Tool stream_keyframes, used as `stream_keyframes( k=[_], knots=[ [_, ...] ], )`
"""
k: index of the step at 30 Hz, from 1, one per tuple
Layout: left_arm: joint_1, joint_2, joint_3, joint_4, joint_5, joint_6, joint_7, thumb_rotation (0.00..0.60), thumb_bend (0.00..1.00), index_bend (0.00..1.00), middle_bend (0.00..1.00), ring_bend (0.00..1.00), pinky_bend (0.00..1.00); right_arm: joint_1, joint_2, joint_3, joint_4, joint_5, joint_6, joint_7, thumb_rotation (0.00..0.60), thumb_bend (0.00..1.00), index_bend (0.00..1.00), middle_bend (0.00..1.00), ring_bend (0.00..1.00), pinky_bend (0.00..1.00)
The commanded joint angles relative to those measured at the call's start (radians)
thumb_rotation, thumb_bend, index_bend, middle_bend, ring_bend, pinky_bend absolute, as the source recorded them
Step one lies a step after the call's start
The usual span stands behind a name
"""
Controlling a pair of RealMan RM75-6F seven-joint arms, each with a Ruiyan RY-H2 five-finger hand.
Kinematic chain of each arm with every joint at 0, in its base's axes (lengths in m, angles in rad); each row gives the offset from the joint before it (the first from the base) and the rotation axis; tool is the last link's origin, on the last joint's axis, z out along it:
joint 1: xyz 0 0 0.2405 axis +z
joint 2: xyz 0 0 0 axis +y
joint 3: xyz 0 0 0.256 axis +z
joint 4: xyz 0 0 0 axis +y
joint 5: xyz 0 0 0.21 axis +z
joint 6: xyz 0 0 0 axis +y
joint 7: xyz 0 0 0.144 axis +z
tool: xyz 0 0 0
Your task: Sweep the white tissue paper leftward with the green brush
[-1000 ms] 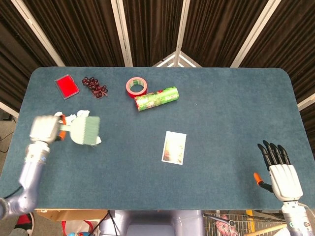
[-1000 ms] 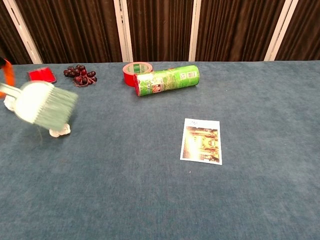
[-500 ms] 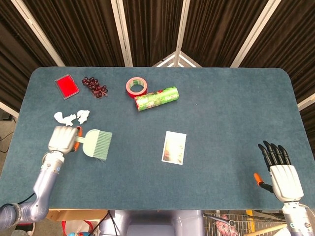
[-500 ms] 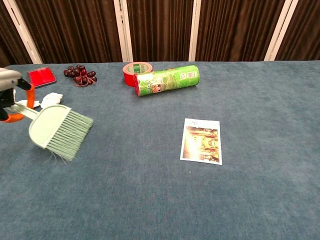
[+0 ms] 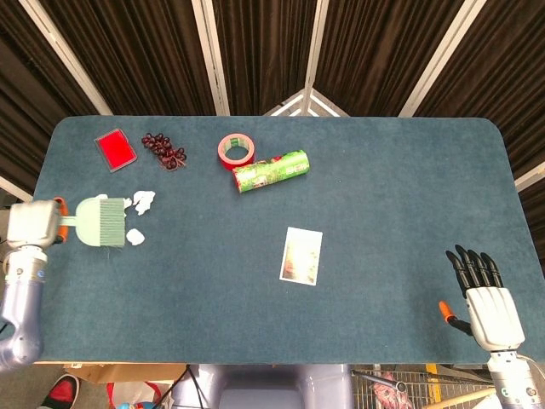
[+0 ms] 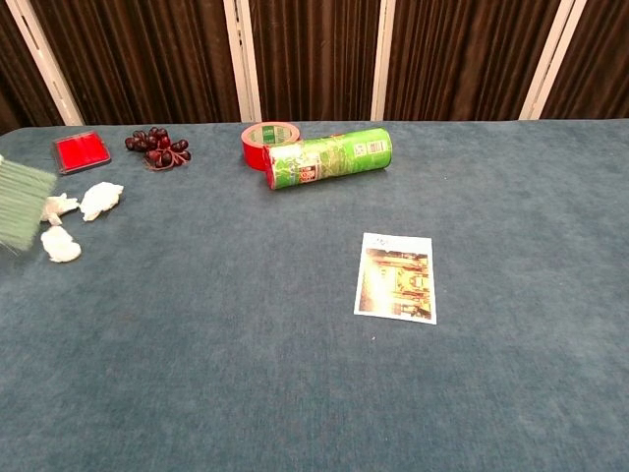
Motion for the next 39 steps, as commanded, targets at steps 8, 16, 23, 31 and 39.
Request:
stream_keyframes(
  k=[8, 16, 23, 31, 39],
  knots=[
    [0.087, 0.186, -0.042, -0.220, 0.145, 0.012, -0.208, 0.600, 0.71, 0.75, 1.00, 1.00, 1.00, 0.005, -0.003, 0.001, 0.000, 0.001, -0.009, -0.007, 0.600, 0.32, 0.00, 0.00, 0.00, 0.00],
    [0.123, 0.089, 0.034, -0.388, 0.283, 0.063, -0.185, 0.600, 0.65, 0.65, 1.00, 1.00, 1.00, 0.006, -0.002, -0.001, 0.002, 0.000, -0.011, -0.001, 0.600, 0.32, 0.00, 0.00, 0.00, 0.00],
    [0.121, -0.050, 0.051, -0.412, 0.316, 0.099, -0.143, 0.600, 0.58, 0.62, 1.00, 1.00, 1.00, 0.003, 0.001, 0.000, -0.002, 0.001, -0.007, 0.003, 0.600, 0.32, 0.00, 0.00, 0.00, 0.00],
    [0.096, -0.240, 0.083, -0.369, 0.253, 0.095, -0.009, 0.600, 0.41, 0.52, 1.00, 1.00, 1.00, 0.001, 0.004, 0.001, -0.001, 0.003, -0.005, 0.014, 0.600, 0.32, 0.00, 0.00, 0.00, 0.00],
    [0.120, -0.189, 0.102, -0.393, 0.295, 0.148, 0.017, 0.600, 0.07, 0.33, 1.00, 0.99, 1.00, 0.004, 0.010, -0.003, -0.003, 0.007, -0.017, 0.017, 0.600, 0.32, 0.00, 0.00, 0.00, 0.00]
  ],
)
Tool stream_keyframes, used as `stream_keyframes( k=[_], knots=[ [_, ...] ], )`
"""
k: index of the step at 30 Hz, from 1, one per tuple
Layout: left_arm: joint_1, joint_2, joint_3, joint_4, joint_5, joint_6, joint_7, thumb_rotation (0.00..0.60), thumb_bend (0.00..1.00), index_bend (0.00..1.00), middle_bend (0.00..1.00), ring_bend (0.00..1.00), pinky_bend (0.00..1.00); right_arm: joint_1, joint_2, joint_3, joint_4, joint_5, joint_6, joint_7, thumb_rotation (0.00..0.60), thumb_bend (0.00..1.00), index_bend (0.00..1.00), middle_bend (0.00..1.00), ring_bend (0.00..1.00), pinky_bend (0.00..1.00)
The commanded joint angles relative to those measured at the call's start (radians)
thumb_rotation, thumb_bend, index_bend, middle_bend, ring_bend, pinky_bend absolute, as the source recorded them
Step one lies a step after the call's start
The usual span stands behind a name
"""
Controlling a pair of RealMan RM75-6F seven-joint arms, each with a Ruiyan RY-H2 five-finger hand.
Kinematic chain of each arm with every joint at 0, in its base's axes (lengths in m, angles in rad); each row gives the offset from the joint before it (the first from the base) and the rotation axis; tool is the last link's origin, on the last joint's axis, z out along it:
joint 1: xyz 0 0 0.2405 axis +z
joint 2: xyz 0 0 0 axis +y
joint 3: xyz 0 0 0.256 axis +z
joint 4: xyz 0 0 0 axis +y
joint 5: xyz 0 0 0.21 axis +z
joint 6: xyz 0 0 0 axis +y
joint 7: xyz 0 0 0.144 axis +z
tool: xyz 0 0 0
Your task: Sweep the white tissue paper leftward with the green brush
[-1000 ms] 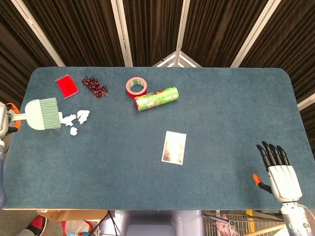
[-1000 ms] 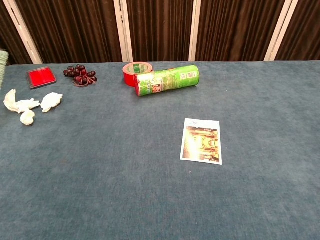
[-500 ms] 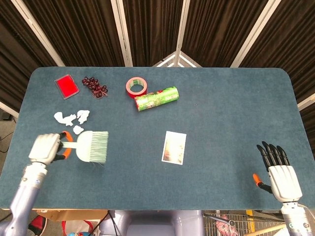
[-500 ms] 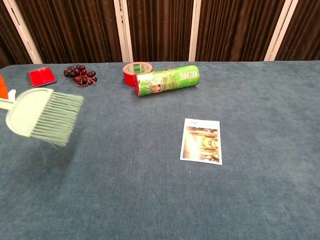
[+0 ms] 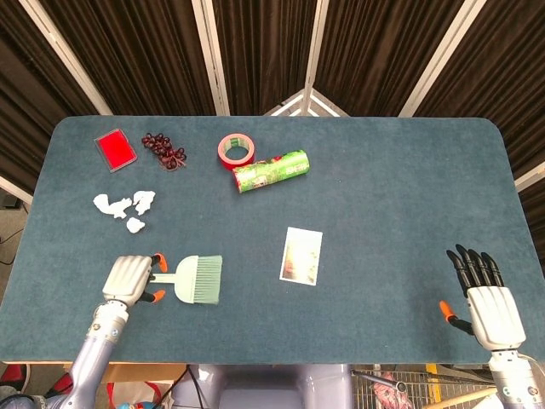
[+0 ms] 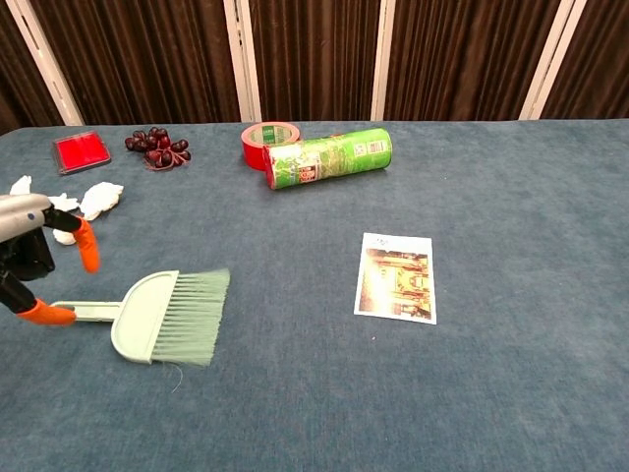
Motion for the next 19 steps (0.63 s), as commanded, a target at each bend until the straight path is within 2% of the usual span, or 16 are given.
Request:
stream_keyframes(
  k=[1, 4, 5, 6, 7, 9, 10, 12, 14, 15, 17, 19],
  knots=[
    [0.024, 0.066, 0.010, -0.042, 0.047, 0.029, -0.035, 0.600, 0.06, 0.31, 1.00, 0.99, 1.00, 0.000, 0.000, -0.003, 0.000, -0.001, -0.003, -0.006, 0.600, 0.32, 0.00, 0.00, 0.00, 0.00],
    [0.074, 0.150, 0.030, -0.090, 0.161, 0.090, -0.130, 0.600, 0.06, 0.19, 0.95, 0.92, 0.94, 0.000, 0.000, -0.003, 0.000, -0.006, 0.001, -0.013, 0.600, 0.32, 0.00, 0.00, 0.00, 0.00],
    [0.084, 0.166, 0.040, -0.094, 0.187, 0.099, -0.149, 0.600, 0.06, 0.12, 0.85, 0.84, 0.87, -0.001, 0.001, -0.003, 0.000, -0.007, 0.002, -0.013, 0.600, 0.32, 0.00, 0.00, 0.00, 0.00],
    [0.094, 0.182, 0.049, -0.096, 0.213, 0.110, -0.165, 0.600, 0.06, 0.06, 0.69, 0.73, 0.78, -0.001, 0.001, -0.003, -0.001, -0.007, 0.003, -0.014, 0.600, 0.32, 0.00, 0.00, 0.00, 0.00],
    [0.126, 0.225, 0.078, -0.091, 0.298, 0.153, -0.202, 0.600, 0.06, 0.03, 0.57, 0.64, 0.72, -0.001, -0.001, -0.003, -0.001, -0.009, 0.005, -0.014, 0.600, 0.32, 0.00, 0.00, 0.00, 0.00],
    [0.176, 0.269, 0.125, -0.048, 0.426, 0.231, -0.250, 0.600, 0.06, 0.00, 0.24, 0.39, 0.53, -0.001, -0.002, -0.003, 0.002, -0.012, 0.006, -0.016, 0.600, 0.32, 0.00, 0.00, 0.00, 0.00],
    [0.194, 0.279, 0.140, -0.025, 0.466, 0.255, -0.276, 0.600, 0.06, 0.00, 0.12, 0.29, 0.46, 0.000, -0.003, -0.004, 0.004, -0.013, 0.005, -0.016, 0.600, 0.32, 0.00, 0.00, 0.00, 0.00],
    [0.249, 0.297, 0.172, 0.047, 0.545, 0.336, -0.329, 0.600, 0.05, 0.00, 0.02, 0.13, 0.37, 0.002, -0.006, -0.004, 0.010, -0.014, 0.002, -0.022, 0.600, 0.32, 0.00, 0.00, 0.00, 0.00],
    [0.292, 0.292, 0.187, 0.122, 0.587, 0.393, -0.381, 0.600, 0.05, 0.00, 0.00, 0.03, 0.24, 0.002, -0.008, -0.003, 0.011, -0.011, 0.001, -0.022, 0.600, 0.32, 0.00, 0.00, 0.00, 0.00],
    [0.311, 0.291, 0.192, 0.154, 0.595, 0.414, -0.403, 0.600, 0.04, 0.00, 0.00, 0.01, 0.17, 0.002, -0.007, -0.002, 0.011, -0.010, 0.002, -0.023, 0.600, 0.32, 0.00, 0.00, 0.00, 0.00],
    [0.334, 0.290, 0.195, 0.193, 0.603, 0.434, -0.442, 0.600, 0.04, 0.00, 0.00, 0.00, 0.09, 0.001, -0.008, -0.001, 0.010, -0.009, 0.004, -0.024, 0.600, 0.32, 0.00, 0.00, 0.00, 0.00],
    [0.355, 0.294, 0.191, 0.230, 0.606, 0.450, -0.477, 0.600, 0.04, 0.00, 0.00, 0.00, 0.06, -0.001, -0.011, -0.001, 0.009, -0.014, 0.011, -0.027, 0.600, 0.32, 0.00, 0.00, 0.00, 0.00]
  ],
)
